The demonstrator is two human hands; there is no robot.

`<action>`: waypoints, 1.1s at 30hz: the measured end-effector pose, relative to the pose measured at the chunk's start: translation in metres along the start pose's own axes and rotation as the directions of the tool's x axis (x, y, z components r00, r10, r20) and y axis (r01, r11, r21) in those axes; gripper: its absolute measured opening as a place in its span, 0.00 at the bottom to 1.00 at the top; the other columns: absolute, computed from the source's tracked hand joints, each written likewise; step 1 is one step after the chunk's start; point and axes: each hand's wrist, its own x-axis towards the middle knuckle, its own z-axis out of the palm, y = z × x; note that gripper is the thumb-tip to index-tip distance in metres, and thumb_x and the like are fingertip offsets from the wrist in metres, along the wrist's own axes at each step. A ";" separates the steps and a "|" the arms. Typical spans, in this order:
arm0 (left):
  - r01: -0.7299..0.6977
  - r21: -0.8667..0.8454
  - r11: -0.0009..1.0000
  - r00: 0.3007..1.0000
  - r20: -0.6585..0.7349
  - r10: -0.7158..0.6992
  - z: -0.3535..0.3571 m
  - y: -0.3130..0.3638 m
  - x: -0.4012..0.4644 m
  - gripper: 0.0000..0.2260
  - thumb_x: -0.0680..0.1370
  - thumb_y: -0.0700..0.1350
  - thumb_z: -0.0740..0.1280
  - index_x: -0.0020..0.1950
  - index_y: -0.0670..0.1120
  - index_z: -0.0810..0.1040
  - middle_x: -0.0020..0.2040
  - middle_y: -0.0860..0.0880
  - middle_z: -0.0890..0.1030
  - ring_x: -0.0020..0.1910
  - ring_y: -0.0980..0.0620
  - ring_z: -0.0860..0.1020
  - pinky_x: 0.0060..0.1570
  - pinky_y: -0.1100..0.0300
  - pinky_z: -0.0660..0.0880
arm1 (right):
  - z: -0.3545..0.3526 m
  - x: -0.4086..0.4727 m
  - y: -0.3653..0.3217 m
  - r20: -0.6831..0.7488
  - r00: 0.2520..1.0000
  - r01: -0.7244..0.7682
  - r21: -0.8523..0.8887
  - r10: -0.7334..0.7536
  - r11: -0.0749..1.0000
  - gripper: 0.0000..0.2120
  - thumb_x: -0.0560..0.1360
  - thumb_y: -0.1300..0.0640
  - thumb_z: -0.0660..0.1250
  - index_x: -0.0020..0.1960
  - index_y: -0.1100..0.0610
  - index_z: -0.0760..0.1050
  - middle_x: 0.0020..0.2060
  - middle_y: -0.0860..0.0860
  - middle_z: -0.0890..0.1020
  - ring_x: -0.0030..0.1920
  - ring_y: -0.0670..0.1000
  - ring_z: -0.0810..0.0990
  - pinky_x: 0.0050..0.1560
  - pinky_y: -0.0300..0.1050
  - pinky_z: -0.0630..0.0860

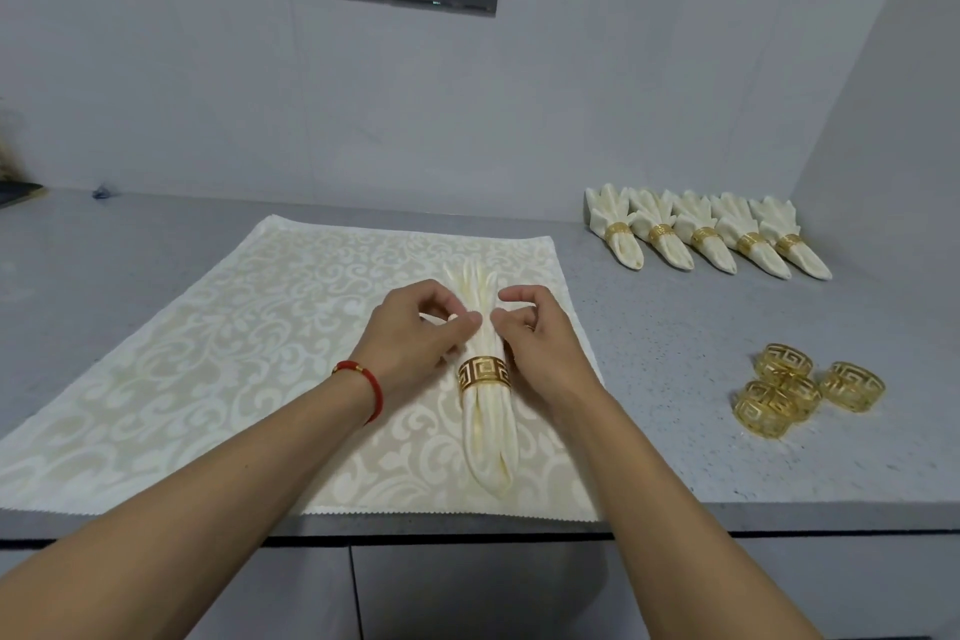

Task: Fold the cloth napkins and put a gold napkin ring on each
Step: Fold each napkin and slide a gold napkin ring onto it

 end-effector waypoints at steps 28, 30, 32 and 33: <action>0.193 -0.092 0.977 0.951 -0.226 -0.209 -0.008 -0.007 0.029 0.08 0.74 0.44 0.66 0.50 0.42 0.75 0.40 0.45 0.83 0.33 0.49 0.83 0.47 0.46 0.84 | -0.017 0.026 -0.010 -0.237 0.963 -0.184 -0.247 0.125 0.951 0.09 0.78 0.53 0.62 0.43 0.56 0.75 0.38 0.54 0.79 0.38 0.53 0.77 0.40 0.46 0.72; 0.212 -0.159 0.964 0.951 -0.193 -0.241 -0.006 -0.005 0.028 0.08 0.75 0.45 0.67 0.51 0.44 0.73 0.44 0.44 0.83 0.37 0.45 0.85 0.47 0.44 0.84 | -0.013 0.010 -0.021 -0.255 0.964 -0.160 -0.316 0.079 0.935 0.12 0.80 0.49 0.60 0.55 0.56 0.75 0.49 0.52 0.82 0.47 0.53 0.80 0.47 0.48 0.75; 0.236 -0.157 0.959 0.951 -0.163 -0.261 -0.003 -0.002 0.025 0.12 0.75 0.50 0.67 0.55 0.47 0.72 0.46 0.45 0.84 0.42 0.43 0.86 0.50 0.44 0.83 | -0.007 -0.016 -0.035 -0.274 0.961 -0.119 -0.534 -0.038 0.837 0.17 0.82 0.45 0.58 0.64 0.56 0.70 0.54 0.51 0.79 0.51 0.55 0.78 0.50 0.51 0.74; 0.254 -0.141 0.957 0.951 -0.145 -0.274 -0.002 0.000 0.022 0.15 0.75 0.52 0.67 0.57 0.48 0.71 0.47 0.45 0.84 0.44 0.43 0.86 0.51 0.44 0.83 | -0.001 -0.031 -0.042 -0.239 0.968 -0.100 -0.658 -0.081 0.747 0.21 0.82 0.42 0.57 0.67 0.56 0.67 0.54 0.51 0.78 0.51 0.56 0.77 0.50 0.51 0.72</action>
